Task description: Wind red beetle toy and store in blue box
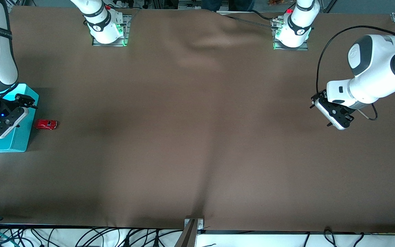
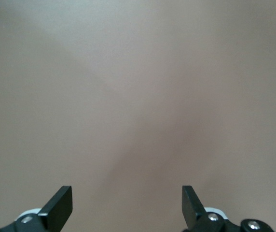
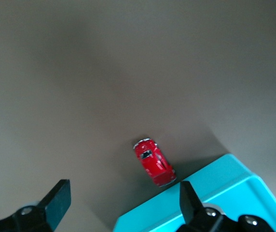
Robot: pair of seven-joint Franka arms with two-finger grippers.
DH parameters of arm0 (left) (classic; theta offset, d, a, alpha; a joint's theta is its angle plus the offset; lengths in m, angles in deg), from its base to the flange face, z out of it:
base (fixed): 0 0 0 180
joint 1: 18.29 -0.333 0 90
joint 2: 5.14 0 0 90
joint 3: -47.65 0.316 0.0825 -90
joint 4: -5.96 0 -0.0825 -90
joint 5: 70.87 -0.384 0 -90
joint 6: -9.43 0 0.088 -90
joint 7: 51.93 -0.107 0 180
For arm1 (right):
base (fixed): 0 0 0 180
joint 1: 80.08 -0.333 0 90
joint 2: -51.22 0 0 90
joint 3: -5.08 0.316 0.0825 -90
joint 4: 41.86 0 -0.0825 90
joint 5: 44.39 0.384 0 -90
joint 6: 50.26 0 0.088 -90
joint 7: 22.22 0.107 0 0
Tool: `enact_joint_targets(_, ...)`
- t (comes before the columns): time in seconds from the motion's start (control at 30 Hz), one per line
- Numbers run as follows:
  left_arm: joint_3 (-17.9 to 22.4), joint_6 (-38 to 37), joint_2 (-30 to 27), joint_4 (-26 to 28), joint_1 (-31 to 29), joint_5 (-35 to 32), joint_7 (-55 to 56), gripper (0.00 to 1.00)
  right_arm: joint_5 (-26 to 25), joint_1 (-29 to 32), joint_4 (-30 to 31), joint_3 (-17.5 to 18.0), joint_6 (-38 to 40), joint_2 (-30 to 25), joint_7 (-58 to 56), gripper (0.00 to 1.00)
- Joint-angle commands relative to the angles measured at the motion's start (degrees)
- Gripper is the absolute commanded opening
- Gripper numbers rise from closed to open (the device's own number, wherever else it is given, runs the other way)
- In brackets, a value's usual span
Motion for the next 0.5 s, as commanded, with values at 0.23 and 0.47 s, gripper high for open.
enact_joint_targets(0.23,0.47,-20.37,-3.59,-11.27,0.55,0.48,22.7,1.0,-0.02,5.13,11.58,0.23,-15.51,1.93,-23.0,1.0)
enact_joint_targets(0.47,0.47,-30.04,-3.33,-19.53,1.34,-1.72,32.73,1.0,0.07,7.85,18.7,0.23,-25.97,2.54,-27.05,1.0)
